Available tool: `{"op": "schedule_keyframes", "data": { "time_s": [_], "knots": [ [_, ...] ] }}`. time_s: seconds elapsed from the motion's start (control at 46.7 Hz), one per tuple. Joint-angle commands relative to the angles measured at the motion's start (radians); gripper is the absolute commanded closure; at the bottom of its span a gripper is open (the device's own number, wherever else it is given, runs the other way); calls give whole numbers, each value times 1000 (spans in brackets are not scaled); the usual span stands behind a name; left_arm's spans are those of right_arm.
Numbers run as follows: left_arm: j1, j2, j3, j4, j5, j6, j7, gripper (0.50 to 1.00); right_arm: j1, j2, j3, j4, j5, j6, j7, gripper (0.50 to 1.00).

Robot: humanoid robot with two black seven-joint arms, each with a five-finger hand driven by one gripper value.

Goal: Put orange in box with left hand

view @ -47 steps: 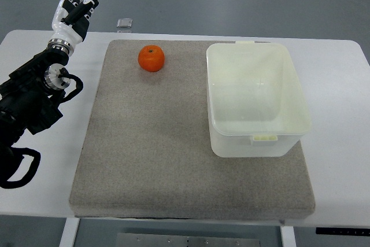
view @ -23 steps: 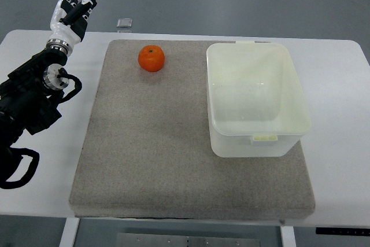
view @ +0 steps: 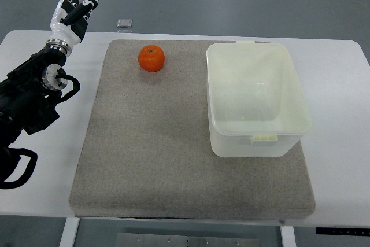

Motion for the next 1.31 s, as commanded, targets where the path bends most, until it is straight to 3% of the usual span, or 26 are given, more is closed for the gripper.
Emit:
{"op": "schedule_keyframes", "data": {
  "time_s": [0.0, 0.3, 0.643, 0.942, 1.285],
  "knots": [
    [-1, 0, 26, 0, 0, 0, 1, 504, 0, 0, 0, 0, 0, 0, 0, 574],
    [-22, 5, 189, 5, 0, 6, 4, 504, 0, 0, 0, 0, 0, 0, 0, 574],
    [-38, 38, 210, -6, 5, -8, 7, 504, 0, 0, 0, 0, 0, 0, 0, 574],
    [-88, 43, 408, -8, 45, -15, 7, 504, 0, 0, 0, 0, 0, 0, 0, 574],
    [-219, 43, 813, -6, 80, -43, 8, 504, 0, 0, 0, 0, 0, 0, 0, 574]
  ]
}}
